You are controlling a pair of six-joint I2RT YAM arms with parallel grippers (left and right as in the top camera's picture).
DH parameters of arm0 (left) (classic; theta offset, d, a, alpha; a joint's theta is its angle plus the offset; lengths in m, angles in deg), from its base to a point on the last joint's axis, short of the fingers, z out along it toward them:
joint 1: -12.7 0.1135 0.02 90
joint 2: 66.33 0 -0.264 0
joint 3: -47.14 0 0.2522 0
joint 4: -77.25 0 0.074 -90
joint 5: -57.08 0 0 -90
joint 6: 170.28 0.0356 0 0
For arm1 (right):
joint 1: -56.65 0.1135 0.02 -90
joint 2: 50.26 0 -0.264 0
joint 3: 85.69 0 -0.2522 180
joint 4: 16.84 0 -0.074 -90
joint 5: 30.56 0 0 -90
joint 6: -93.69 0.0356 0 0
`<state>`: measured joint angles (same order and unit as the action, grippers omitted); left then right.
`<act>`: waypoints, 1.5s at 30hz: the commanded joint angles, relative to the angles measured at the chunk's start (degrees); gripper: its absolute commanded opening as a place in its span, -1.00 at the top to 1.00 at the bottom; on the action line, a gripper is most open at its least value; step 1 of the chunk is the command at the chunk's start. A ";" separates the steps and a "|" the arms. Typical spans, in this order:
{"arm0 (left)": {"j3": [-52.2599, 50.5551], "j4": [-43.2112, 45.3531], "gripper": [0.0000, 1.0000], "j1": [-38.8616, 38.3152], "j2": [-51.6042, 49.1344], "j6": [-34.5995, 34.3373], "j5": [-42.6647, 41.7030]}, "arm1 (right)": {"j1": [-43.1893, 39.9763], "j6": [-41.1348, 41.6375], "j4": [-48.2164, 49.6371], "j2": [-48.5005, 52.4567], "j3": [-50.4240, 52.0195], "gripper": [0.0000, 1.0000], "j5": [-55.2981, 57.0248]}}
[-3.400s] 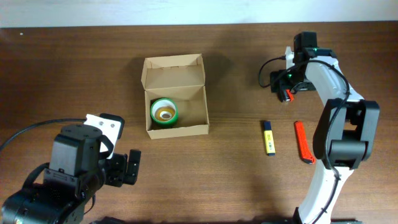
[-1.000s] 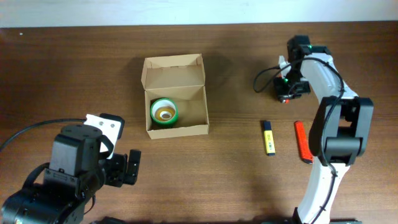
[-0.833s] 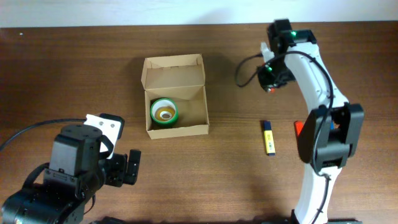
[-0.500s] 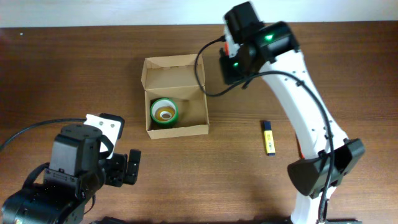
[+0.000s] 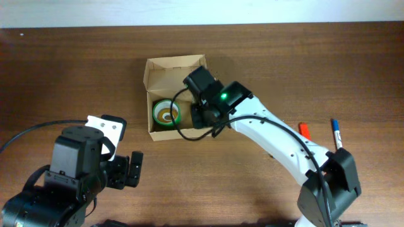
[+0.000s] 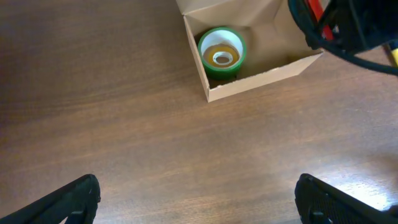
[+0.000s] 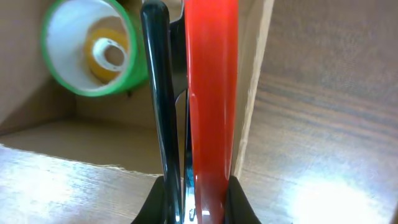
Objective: Pack container
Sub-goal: 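Carry the stapler into the box and release it beside the tapes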
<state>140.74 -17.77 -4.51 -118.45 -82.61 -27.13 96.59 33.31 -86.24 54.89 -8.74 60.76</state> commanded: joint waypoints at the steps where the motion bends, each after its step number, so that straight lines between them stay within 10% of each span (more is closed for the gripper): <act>1: 0.20 -0.02 -1.00 0.13 0.07 1.09 -0.59 | 0.48 2.82 1.01 -0.68 0.79 0.92 2.38; 33: 0.20 -0.02 -0.99 0.13 0.09 1.09 -0.61 | -1.36 7.30 8.70 13.75 0.79 0.92 4.57; 40: 0.20 -0.02 -1.00 0.13 0.07 1.09 -0.61 | -1.36 7.32 8.79 13.75 0.79 0.13 4.46; 45: 0.20 -0.02 -1.00 0.13 0.07 1.09 -0.59 | -1.36 7.32 8.50 13.73 0.46 -0.05 3.19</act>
<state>140.74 -17.77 -4.51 -118.45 -82.61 -27.13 95.52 40.44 -77.50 68.37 -8.02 63.95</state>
